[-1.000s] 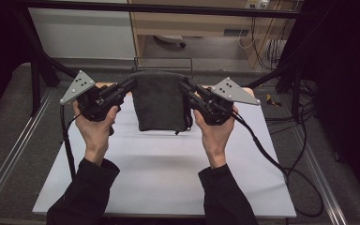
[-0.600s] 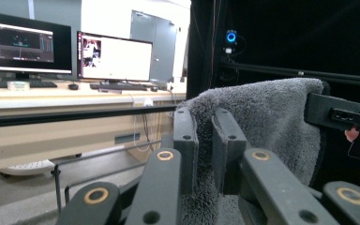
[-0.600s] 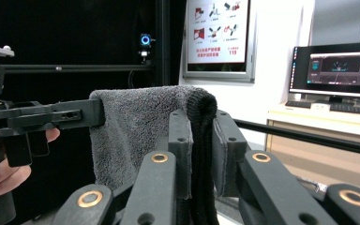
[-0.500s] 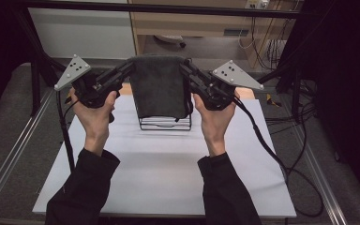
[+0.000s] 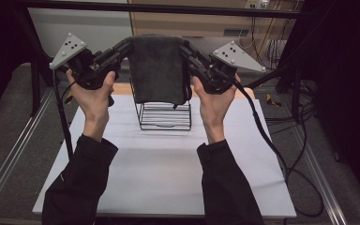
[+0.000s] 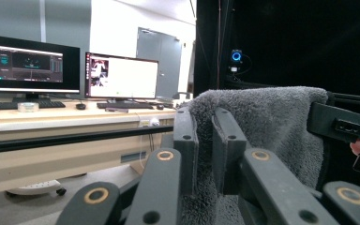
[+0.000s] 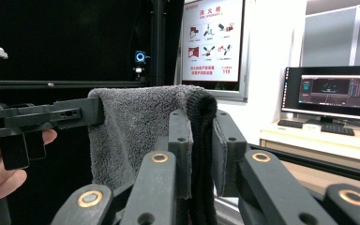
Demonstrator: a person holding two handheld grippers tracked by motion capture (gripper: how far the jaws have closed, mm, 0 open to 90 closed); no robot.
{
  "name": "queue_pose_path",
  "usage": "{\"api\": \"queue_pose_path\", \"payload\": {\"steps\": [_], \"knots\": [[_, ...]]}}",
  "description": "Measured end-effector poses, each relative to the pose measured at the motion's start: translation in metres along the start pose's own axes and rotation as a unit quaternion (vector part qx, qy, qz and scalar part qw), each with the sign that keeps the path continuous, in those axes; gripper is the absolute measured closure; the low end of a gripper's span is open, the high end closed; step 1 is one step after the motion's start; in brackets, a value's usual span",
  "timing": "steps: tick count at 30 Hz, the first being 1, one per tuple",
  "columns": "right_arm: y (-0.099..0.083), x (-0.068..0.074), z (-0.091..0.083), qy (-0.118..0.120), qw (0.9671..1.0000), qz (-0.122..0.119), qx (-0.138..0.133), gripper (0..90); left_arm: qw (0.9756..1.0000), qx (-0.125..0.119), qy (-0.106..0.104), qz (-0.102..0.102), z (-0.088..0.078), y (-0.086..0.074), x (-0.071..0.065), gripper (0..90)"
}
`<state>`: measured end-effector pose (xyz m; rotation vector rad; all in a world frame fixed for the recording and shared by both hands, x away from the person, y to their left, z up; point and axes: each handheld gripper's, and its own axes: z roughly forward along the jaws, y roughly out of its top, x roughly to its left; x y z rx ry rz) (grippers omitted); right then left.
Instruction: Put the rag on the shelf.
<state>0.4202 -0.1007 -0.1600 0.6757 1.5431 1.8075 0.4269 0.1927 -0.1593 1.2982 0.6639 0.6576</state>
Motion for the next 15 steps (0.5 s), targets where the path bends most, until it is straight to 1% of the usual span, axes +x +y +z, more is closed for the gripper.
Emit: {"api": "queue_pose_path", "payload": {"steps": [6,10,15], "knots": [[0.009,-0.008,0.01,-0.006,1.0,0.0,-0.003,80.5,1.0,-0.003,0.005,0.005,0.009,0.008,0.002,81.2],[0.012,-0.013,0.015,-0.008,1.0,0.001,-0.003,80.5,1.0,-0.004,0.006,0.002,0.015,0.012,0.005,81.2],[0.016,-0.018,0.023,-0.01,0.9999,-0.002,-0.004,80.5,0.9999,-0.006,0.011,0.005,0.023,0.018,0.01,81.2]]}}
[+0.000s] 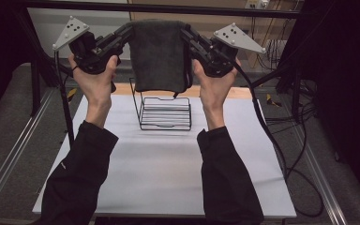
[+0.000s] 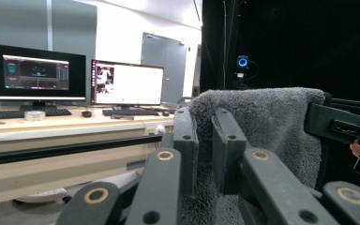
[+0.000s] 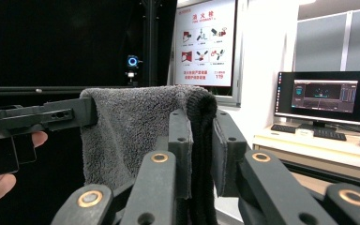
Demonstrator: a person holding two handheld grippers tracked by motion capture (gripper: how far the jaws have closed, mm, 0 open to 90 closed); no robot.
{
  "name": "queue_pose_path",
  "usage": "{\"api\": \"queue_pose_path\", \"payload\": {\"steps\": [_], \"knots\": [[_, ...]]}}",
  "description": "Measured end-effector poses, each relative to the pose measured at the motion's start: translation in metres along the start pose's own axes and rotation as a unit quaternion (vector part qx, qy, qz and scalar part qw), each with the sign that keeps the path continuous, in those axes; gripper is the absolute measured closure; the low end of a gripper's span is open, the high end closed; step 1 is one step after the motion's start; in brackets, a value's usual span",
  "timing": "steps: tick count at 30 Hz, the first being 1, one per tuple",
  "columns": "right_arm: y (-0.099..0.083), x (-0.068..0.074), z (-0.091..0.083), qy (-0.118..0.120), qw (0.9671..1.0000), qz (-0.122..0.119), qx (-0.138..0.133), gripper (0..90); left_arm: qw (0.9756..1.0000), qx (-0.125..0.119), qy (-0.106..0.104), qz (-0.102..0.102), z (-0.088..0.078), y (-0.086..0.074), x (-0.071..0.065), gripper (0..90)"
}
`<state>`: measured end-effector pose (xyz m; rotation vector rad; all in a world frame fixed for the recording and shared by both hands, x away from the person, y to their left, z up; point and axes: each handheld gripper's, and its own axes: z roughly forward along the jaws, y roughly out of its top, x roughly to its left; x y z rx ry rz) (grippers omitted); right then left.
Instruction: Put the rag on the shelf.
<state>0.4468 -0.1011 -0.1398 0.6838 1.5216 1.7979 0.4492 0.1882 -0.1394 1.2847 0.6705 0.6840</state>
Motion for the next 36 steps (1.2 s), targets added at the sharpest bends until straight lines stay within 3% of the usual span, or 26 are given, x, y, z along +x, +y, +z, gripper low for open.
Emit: {"api": "queue_pose_path", "payload": {"steps": [6,18,20,27,36], "knots": [[0.007,-0.006,0.011,-0.001,1.0,0.001,-0.003,80.5,0.9999,-0.004,0.006,-0.009,0.008,0.008,0.004,81.1],[0.02,-0.016,0.028,-0.007,0.9999,-0.004,-0.009,80.5,0.9999,0.0,0.017,0.003,0.024,0.025,0.012,81.1],[0.021,-0.019,0.03,-0.008,0.9999,-0.003,-0.011,80.5,0.9999,-0.002,0.014,-0.004,0.028,0.027,0.014,81.1],[0.026,-0.028,0.041,-0.013,0.9998,-0.012,-0.011,80.5,0.9997,-0.011,0.012,-0.016,0.04,0.026,0.023,81.1],[0.019,-0.039,0.057,-0.022,0.9997,-0.01,-0.001,80.5,0.9997,0.002,0.02,-0.011,0.054,0.02,0.035,81.1]]}}
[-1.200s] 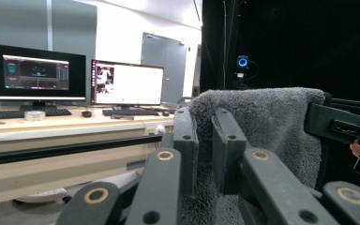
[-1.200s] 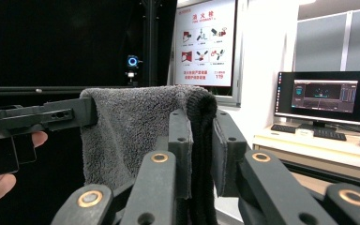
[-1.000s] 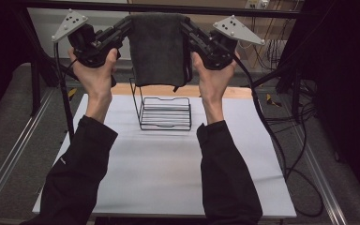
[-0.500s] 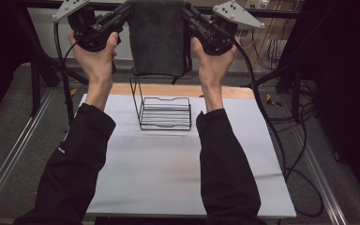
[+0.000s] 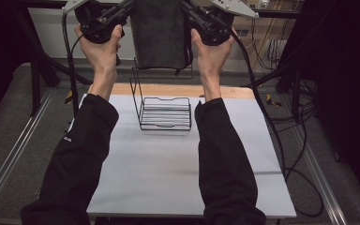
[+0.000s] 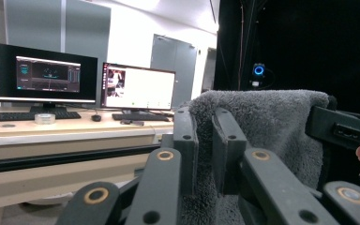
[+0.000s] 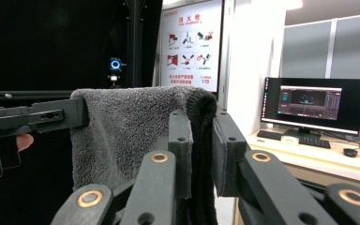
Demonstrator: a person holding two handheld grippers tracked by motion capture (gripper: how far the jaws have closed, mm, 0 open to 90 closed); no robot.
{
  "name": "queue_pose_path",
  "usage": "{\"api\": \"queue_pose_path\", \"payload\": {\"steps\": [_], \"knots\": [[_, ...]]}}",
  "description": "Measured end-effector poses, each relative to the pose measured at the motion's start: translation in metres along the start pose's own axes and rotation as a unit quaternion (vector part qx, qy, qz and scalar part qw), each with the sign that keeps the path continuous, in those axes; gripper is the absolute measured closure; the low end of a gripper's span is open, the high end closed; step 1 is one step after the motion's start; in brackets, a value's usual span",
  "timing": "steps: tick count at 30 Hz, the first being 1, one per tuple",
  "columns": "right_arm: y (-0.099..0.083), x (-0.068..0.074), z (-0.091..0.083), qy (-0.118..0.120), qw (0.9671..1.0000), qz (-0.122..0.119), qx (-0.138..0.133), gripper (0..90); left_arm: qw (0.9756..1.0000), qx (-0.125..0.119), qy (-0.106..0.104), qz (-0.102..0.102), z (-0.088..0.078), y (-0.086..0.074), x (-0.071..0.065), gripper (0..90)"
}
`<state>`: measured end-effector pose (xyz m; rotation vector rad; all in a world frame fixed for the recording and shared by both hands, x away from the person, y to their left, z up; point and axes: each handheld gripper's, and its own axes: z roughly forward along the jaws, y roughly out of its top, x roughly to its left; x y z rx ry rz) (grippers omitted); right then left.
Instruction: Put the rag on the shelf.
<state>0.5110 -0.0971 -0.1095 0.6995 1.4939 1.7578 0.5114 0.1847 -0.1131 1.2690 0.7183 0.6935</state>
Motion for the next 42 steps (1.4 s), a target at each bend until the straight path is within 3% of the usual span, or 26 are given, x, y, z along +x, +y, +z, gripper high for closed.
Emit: {"api": "queue_pose_path", "payload": {"steps": [6,13,22,37,42], "knots": [[-0.008,-0.003,0.005,0.0,0.9999,0.003,0.015,80.5,0.9999,0.011,0.002,-0.002,0.003,-0.009,0.006,81.1],[-0.02,-0.002,0.002,0.003,0.9995,-0.004,0.03,80.5,0.9997,0.026,-0.001,0.006,-0.001,-0.023,0.009,81.1],[-0.042,-0.002,-0.003,0.012,0.9989,0.005,0.045,80.5,0.9988,0.048,-0.007,0.01,-0.008,-0.041,0.012,81.1],[-0.073,0.002,-0.019,0.025,0.9961,0.02,0.083,80.4,0.9948,0.096,-0.023,0.027,-0.023,-0.068,0.011,81.1],[-0.085,0.002,-0.025,0.028,0.9952,0.024,0.09,80.4,0.9943,0.098,-0.034,0.023,-0.027,-0.077,0.01,81.1]]}}
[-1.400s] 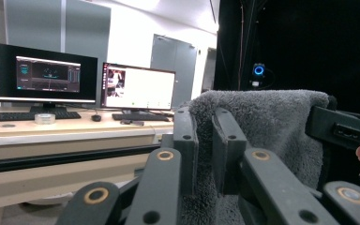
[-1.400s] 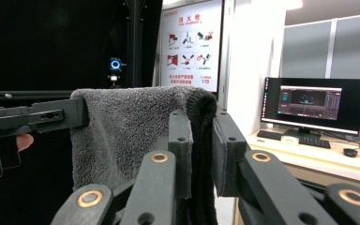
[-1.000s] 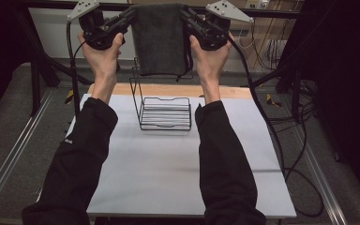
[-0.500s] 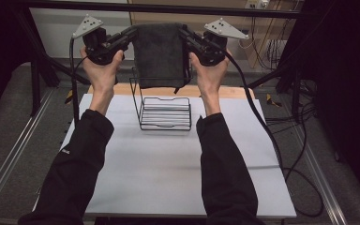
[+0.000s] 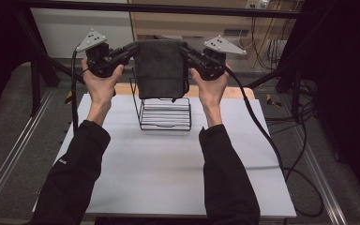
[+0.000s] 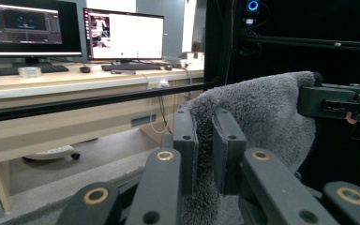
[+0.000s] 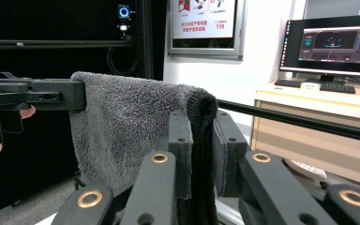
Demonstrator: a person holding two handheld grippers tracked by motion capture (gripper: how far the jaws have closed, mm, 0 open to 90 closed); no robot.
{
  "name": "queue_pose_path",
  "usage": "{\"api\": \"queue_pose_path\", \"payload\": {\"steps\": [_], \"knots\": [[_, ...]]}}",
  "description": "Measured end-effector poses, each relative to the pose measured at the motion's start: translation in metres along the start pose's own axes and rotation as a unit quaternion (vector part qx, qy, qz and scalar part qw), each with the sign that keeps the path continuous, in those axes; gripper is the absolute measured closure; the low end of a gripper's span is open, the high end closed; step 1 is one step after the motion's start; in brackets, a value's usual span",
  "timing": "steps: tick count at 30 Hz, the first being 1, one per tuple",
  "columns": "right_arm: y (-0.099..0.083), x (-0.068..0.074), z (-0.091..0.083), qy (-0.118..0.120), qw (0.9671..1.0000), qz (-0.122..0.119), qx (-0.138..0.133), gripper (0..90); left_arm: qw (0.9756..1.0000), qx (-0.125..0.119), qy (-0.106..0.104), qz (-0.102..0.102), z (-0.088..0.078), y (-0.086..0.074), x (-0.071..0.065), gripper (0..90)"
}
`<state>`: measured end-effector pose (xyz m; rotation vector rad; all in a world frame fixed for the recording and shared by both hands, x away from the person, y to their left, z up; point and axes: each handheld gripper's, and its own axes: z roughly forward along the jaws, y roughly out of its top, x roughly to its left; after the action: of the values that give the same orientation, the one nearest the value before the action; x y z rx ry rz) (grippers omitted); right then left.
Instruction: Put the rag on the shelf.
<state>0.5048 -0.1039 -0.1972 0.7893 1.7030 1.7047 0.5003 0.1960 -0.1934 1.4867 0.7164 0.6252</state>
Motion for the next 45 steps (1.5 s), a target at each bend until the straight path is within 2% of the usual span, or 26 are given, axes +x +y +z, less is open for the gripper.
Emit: {"api": "queue_pose_path", "payload": {"steps": [2,6,13,20,24,33,37,41,45], "knots": [[-0.003,-0.001,-0.002,0.001,1.0,-0.002,0.004,80.4,0.9999,0.009,-0.002,0.006,-0.001,-0.003,0.0,81.1],[-0.008,0.0,-0.004,0.004,0.9999,-0.003,0.009,80.4,0.9999,0.012,-0.007,0.003,-0.003,-0.009,-0.001,81.1],[-0.016,0.004,-0.008,0.014,0.9997,-0.006,0.017,80.3,0.9996,0.026,-0.009,0.008,-0.009,-0.016,-0.002,81.0],[-0.021,0.007,-0.015,0.025,0.9994,-0.003,0.024,80.2,0.9992,0.031,-0.026,0.005,-0.017,-0.022,-0.006,80.8],[-0.025,0.009,-0.022,0.036,0.9989,0.002,0.031,80.0,0.9987,0.038,-0.032,0.012,-0.023,-0.026,-0.01,80.6],[-0.034,0.013,-0.031,0.057,0.997,0.0,0.053,79.7,0.9973,0.061,-0.039,0.011,-0.031,-0.038,-0.016,79.9],[-0.037,0.014,-0.034,0.064,0.9959,-0.007,0.064,79.7,0.9964,0.075,-0.041,0.005,-0.034,-0.043,-0.018,79.5],[-0.04,0.015,-0.034,0.067,0.995,-0.015,0.072,79.6,0.9951,0.091,-0.04,0.008,-0.036,-0.043,-0.02,78.6],[-0.043,0.014,-0.035,0.071,0.9949,-0.012,0.07,79.5,0.9942,0.1,-0.04,-0.001,-0.04,-0.036,-0.02,75.3]]}}
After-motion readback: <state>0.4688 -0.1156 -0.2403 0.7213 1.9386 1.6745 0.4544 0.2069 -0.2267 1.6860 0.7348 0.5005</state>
